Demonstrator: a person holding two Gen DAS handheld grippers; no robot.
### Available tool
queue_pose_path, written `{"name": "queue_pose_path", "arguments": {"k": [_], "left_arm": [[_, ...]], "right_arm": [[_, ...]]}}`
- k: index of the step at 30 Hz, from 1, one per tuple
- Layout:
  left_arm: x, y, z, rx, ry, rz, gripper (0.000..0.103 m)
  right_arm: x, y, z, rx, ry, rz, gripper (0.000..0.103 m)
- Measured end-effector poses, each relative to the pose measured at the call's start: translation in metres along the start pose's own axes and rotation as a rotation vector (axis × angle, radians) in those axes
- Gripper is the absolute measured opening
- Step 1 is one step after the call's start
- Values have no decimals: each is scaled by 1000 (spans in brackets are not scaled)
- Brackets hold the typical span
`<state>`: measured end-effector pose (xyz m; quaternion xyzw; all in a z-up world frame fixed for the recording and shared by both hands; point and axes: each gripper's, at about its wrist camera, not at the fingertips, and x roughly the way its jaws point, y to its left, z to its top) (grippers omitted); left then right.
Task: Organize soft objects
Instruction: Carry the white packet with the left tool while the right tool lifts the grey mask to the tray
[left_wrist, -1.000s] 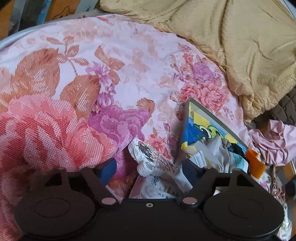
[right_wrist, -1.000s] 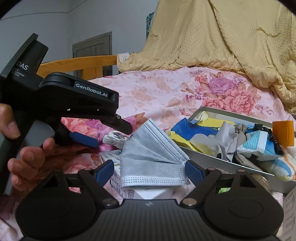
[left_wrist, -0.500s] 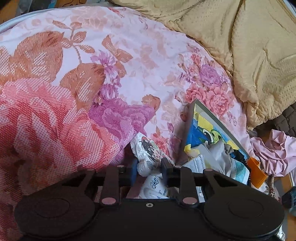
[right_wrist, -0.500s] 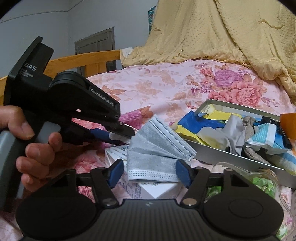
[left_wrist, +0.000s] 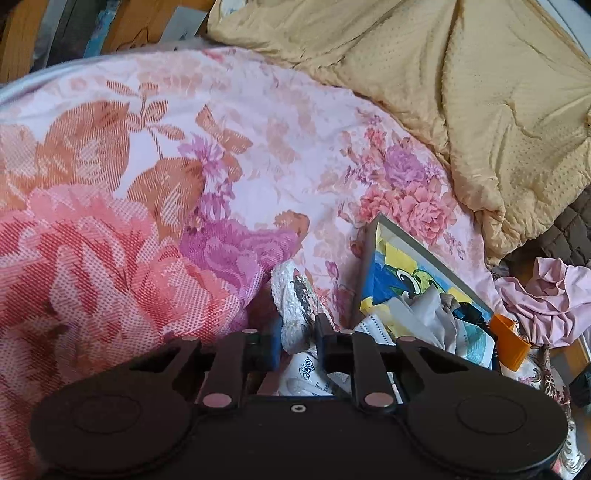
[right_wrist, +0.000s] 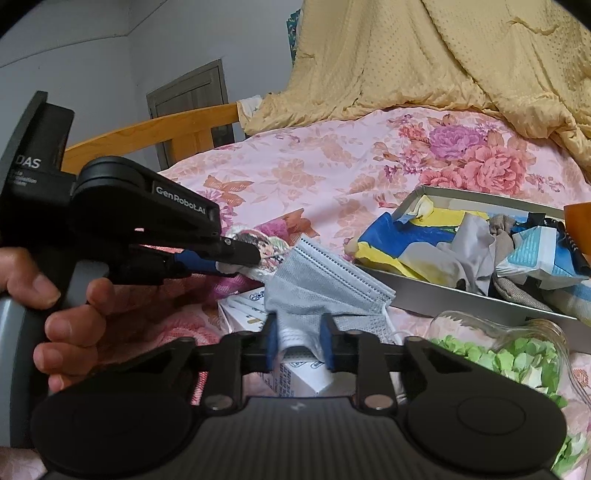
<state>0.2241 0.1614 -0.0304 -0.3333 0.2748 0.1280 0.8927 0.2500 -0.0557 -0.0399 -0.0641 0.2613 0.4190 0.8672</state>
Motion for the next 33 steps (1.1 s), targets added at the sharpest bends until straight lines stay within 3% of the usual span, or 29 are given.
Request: {"name": "queue_pose_path", "arguments": {"k": [7,23,33], "left_arm": [[-11,-6,-4,42,-43,6,15],[-44,-43,-6,152,-110,10,12],[-33,-89,9,192,-155,-36,12]], "right_arm": [[-8,12,0,-86,-46,-52,5],[-53,14,22,-207,-207,-161,4],[-69,-40,54,-181,-333,-259,4]]}}
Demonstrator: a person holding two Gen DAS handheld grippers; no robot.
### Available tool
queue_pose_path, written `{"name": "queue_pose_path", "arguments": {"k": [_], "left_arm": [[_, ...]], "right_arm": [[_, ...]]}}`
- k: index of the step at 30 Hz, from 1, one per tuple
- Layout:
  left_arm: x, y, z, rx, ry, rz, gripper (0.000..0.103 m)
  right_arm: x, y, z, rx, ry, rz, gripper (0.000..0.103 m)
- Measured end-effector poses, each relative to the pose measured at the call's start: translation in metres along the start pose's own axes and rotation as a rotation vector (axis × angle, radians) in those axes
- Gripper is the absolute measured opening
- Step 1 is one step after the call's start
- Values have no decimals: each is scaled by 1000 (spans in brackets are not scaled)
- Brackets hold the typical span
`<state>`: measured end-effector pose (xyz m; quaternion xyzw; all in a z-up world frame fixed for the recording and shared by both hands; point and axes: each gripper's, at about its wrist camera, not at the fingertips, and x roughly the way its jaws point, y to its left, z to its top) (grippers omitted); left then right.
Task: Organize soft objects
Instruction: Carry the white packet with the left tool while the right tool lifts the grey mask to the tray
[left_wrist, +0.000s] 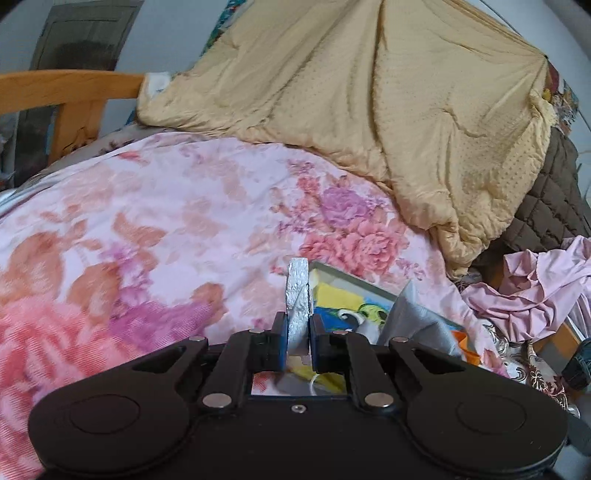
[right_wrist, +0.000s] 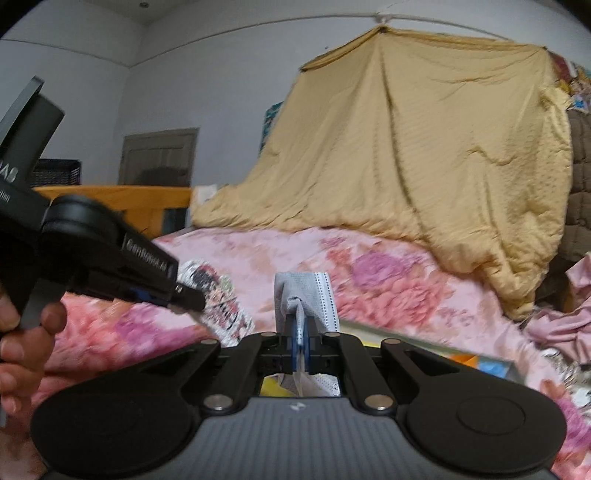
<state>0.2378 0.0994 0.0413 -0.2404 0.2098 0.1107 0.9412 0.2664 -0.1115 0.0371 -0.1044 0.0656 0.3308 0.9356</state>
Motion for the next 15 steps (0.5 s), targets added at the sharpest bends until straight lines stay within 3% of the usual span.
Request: {"name": "queue_pose_path", "arguments": {"k": [5,10,15], "left_arm": [[30,-27,3,12,-3,-32,12],[64,-52,-1,15,4,-70,12],[94,-64,-9,-26,39,-103,12]], "right_arm": [[14,-40,-3,58,-26,-55,4],[29,-64,-15,37,-35,-124,4],[46,-69,-27,19,22,-134,4]]}}
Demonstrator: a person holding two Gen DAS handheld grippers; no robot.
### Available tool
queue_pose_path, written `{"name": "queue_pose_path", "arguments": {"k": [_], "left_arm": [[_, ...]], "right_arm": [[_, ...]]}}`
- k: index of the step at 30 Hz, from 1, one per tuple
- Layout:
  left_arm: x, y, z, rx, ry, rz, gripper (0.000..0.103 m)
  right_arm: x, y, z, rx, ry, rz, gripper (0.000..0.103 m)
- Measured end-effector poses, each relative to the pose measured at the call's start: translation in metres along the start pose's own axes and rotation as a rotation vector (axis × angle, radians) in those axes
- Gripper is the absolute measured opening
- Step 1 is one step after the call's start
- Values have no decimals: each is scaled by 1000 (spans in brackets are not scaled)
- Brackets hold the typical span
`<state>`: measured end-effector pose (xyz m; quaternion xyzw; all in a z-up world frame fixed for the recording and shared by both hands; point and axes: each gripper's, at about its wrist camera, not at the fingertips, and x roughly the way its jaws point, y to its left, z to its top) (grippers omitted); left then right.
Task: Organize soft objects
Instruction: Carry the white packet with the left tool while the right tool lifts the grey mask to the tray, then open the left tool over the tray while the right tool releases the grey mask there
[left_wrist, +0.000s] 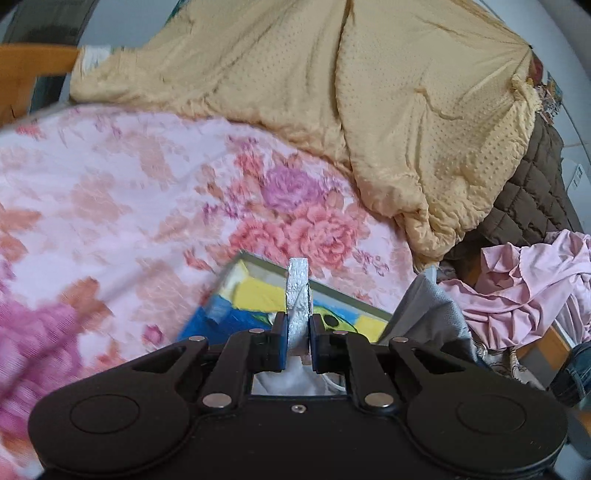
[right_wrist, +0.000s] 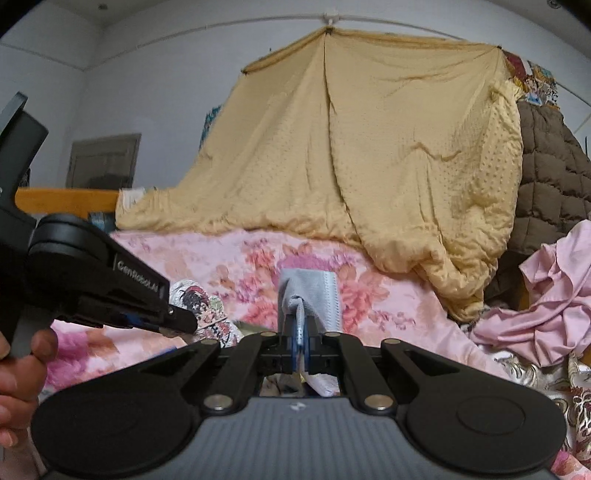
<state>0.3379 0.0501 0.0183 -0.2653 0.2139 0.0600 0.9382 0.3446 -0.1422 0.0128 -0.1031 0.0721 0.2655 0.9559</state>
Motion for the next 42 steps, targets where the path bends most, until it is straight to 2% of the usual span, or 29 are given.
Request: {"name": "queue_pose_path", "arguments": {"k": [5,9,14,20,29,35,39,42], "left_arm": [[19,8,-12,-68,49,16,12],[23,15,-19,-59,75,49,13],[25,27,-21,-82,109,95,13],[22,32,-19,-76,135,110,15],[17,38,-22,-45,156,127,18],[12,37,-24,-25,165,142,28],[3,35,-25,6,148,149,38],[-6,35,-26,19,138,146,42]], "right_arm": [[9,8,-6,-18,89,46,4],[12,17,-11,-44,127,57,4],[13,30,-17,-96,141,47,6],[15,39,-21,-123,161,63,17],[15,39,-23,-98,172,82,25],[12,31,-21,-21,185,124,37],[10,29,-18,11,195,152,57],[7,29,-16,13,195,144,58]]}}
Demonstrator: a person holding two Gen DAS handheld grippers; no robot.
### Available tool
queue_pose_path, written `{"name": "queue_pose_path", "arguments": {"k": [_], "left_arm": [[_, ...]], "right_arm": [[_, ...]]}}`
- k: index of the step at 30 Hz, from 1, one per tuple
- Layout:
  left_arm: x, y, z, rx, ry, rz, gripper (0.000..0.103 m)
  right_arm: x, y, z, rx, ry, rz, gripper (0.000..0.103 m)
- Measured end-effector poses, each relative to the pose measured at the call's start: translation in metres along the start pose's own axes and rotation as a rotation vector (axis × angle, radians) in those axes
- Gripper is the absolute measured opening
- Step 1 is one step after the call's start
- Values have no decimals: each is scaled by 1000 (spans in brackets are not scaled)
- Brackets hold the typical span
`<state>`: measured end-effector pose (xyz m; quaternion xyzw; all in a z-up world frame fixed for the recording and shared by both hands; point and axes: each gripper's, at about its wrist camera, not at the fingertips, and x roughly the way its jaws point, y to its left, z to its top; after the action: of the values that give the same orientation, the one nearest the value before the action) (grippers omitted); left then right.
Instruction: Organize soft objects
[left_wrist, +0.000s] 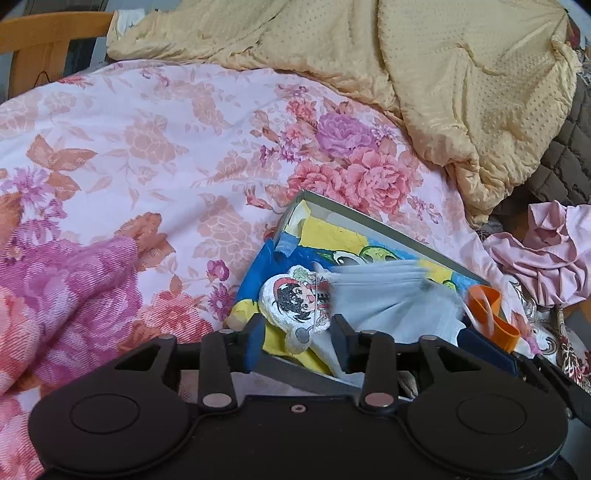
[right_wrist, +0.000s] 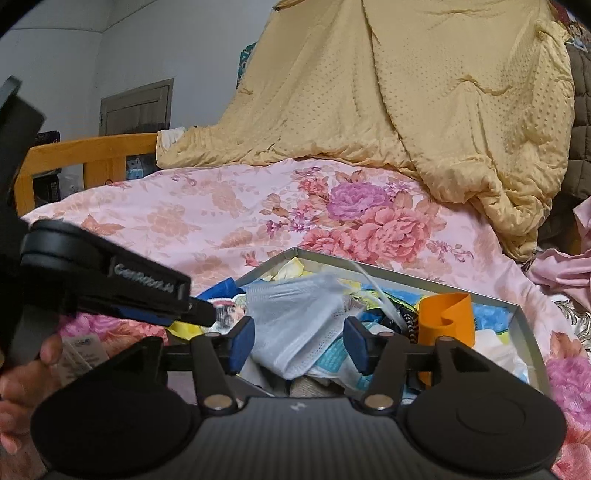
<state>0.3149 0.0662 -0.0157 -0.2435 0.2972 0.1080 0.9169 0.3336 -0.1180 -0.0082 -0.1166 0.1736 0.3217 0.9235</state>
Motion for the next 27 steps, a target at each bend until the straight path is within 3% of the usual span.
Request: {"name": "queue_pose_path", "arguments": {"k": [4,11,27], "left_arm": [[-13,4,-3,12,-13,12,45],[-47,5,-3,24,-81,24,63],[-147,-18,-19,108,-223,-1,98]], "right_arm": [[-9,-2,5,26,-10,-8,63],[-40,-12,18,72,-55,-44,72],[-160,-31,35,181,-162,-122,102]]}}
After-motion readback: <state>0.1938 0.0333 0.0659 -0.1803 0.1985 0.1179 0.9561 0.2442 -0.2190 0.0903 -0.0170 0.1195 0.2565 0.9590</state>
